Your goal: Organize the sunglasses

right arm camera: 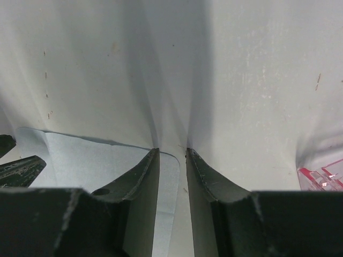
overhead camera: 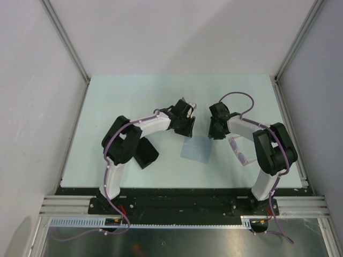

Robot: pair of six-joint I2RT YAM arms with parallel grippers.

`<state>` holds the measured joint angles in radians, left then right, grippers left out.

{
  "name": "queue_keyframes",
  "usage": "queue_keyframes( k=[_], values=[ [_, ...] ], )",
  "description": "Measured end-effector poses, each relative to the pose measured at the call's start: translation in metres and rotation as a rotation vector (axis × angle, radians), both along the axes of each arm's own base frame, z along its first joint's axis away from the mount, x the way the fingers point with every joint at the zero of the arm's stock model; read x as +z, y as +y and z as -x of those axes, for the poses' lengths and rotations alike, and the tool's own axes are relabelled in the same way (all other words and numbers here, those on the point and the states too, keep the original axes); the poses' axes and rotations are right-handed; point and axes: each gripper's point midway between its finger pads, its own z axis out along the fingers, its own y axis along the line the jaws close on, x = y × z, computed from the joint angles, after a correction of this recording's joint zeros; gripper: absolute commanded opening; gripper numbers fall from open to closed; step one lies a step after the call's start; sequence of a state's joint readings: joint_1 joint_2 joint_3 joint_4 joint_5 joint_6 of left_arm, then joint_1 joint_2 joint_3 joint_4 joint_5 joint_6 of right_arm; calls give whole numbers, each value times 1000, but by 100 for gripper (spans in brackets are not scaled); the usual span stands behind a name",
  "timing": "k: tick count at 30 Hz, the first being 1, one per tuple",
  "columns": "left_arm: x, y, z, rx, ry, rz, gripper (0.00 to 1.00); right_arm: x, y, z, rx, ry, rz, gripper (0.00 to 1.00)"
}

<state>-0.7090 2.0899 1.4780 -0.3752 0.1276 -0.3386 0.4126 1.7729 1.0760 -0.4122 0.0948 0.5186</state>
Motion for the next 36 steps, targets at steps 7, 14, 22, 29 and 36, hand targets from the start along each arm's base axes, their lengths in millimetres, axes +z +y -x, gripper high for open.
queue_keyframes(
  k=[7, 14, 22, 29, 36],
  values=[
    [0, -1, 1, -4, 5, 4, 40, 0, 2, 1, 11, 1, 0, 32],
    [-1, -2, -1, 2, 5, 6, 38, 0, 4, 2, 28, 2, 3, 33],
    [0, -4, -8, 29, -13, 4, 50, 0, 4, 2, 35, 2, 5, 35],
    [-1, -5, -10, 38, -27, -4, 35, 0, 4, 3, 39, 6, 6, 35],
    [-2, -5, -10, 40, -34, -15, 29, 0, 4, 5, 42, 13, 10, 30]
  ],
)
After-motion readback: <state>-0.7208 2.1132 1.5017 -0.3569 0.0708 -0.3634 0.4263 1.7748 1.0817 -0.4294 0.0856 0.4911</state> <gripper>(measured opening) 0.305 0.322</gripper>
